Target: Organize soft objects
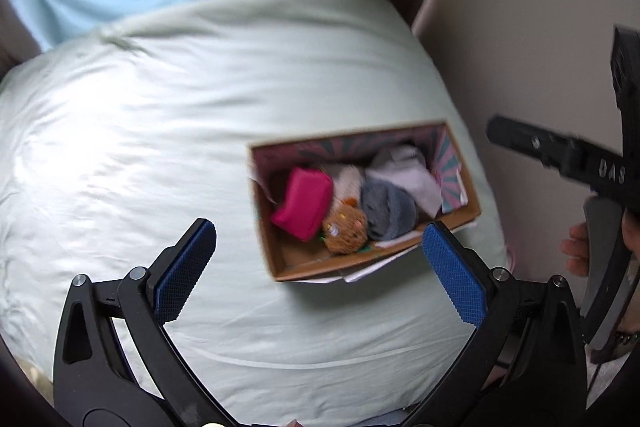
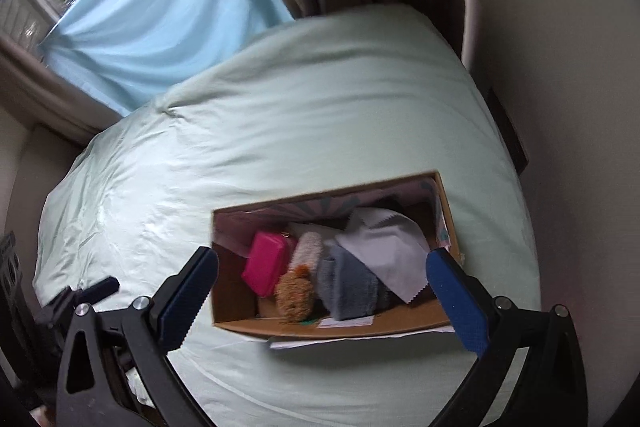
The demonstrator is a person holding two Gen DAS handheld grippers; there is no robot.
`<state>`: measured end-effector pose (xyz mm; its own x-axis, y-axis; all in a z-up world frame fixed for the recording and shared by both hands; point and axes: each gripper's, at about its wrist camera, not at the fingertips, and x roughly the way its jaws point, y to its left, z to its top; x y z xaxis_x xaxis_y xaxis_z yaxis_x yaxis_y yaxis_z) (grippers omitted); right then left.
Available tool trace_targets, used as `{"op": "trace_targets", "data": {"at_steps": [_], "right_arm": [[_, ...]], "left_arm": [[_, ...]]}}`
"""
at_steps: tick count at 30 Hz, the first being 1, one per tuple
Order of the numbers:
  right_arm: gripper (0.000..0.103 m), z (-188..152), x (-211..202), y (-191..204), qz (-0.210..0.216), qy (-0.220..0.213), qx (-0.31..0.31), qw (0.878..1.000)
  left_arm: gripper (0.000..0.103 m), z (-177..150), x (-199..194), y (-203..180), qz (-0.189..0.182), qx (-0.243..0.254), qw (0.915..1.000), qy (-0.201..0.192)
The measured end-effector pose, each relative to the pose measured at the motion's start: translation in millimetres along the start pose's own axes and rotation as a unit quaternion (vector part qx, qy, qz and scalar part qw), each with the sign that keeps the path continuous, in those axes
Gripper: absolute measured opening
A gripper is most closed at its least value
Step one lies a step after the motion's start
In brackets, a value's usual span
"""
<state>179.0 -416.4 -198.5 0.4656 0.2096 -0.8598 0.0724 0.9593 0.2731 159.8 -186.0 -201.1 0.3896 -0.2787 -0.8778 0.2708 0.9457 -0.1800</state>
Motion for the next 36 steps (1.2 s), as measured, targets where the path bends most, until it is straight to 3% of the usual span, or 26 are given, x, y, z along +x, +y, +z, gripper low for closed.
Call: {"op": "trace_targets", "data": {"at_steps": [8,16,22,36], "right_arm": [[0.103,-6.1,-96.5,103.2,0.017,-0.077,-0.066,0.995],[0.103,-32.1,-161.6,189.0,0.014,-0.147,-0.104,0.984],[0.103,-54.9,-177.1,219.0,-0.011,-0.178,-0.12,0.977],[0.103,-80.7,-190.0,233.6,-0.045,-0.218,-0.11,0.969]], "left_arm": [[0.103,-6.1,-151.3,57.9,0.041,-0.033,0.9899,-0.132],[0.103,-28.1,-241.3,99.8,0.082,-0.027,0.9736,-0.211],[0.103,-47.9,-270.7,118.6,0.096,-0.026,0.9647,-0.244],[0.103,-69.6,-282.2,125.3,0.104,-0.016,0.953,-0.284]]}}
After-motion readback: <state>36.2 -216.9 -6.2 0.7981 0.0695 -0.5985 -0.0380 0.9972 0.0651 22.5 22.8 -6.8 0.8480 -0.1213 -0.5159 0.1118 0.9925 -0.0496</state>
